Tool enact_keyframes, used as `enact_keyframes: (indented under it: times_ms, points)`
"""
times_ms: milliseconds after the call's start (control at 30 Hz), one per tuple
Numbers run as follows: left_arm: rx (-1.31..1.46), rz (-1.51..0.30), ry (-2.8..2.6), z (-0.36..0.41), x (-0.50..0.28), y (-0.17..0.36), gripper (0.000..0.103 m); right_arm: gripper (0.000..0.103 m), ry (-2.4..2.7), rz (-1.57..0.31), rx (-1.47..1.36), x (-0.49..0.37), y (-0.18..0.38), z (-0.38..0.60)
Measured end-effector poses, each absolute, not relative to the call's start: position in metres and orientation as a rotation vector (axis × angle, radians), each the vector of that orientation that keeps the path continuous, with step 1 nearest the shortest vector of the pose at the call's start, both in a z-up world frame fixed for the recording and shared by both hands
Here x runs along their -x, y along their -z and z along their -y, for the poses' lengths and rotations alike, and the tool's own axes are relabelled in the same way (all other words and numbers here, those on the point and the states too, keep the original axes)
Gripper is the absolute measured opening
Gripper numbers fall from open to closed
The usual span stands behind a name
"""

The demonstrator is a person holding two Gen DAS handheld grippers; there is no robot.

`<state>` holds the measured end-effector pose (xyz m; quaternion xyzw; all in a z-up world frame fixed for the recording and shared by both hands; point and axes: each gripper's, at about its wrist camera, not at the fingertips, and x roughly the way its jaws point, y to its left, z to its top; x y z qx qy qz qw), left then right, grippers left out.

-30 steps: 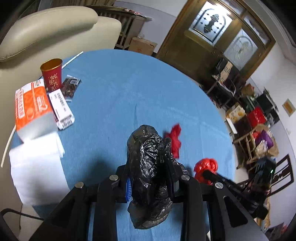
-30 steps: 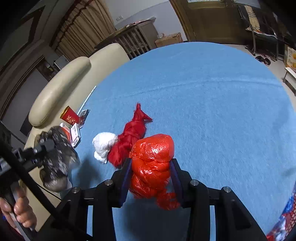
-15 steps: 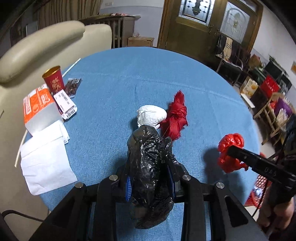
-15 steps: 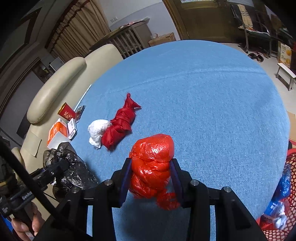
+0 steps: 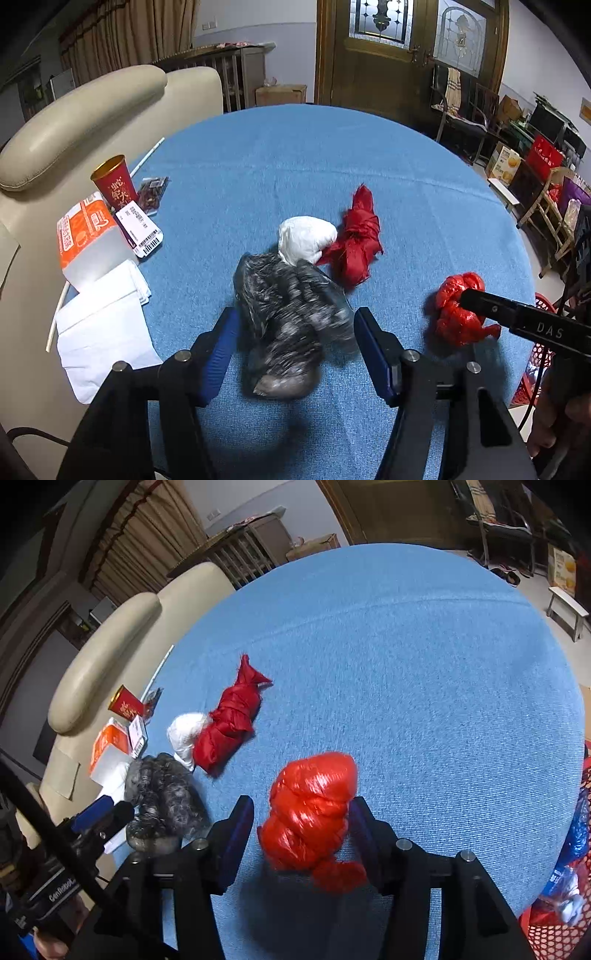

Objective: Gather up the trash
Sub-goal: 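Lift the red bag with the right tool while the left tool lifts the black bag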

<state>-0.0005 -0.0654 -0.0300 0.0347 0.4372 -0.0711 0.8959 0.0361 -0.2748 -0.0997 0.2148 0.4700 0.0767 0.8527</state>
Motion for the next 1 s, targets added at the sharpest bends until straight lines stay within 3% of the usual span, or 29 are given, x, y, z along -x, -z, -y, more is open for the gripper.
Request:
enact_keyframes:
  times_ms: [467,1000]
  points:
    - [0.051,-0.970,0.175,0.033,0.008,0.038,0.068,0.058,-0.161,-0.961,-0.434,-0.020,0.089,0.281]
    - [0.164,-1.124,0.199,0.051,-0.033,0.081,0.068,0.058,-0.147,-0.988,-0.371,-0.025,0.104,0.266]
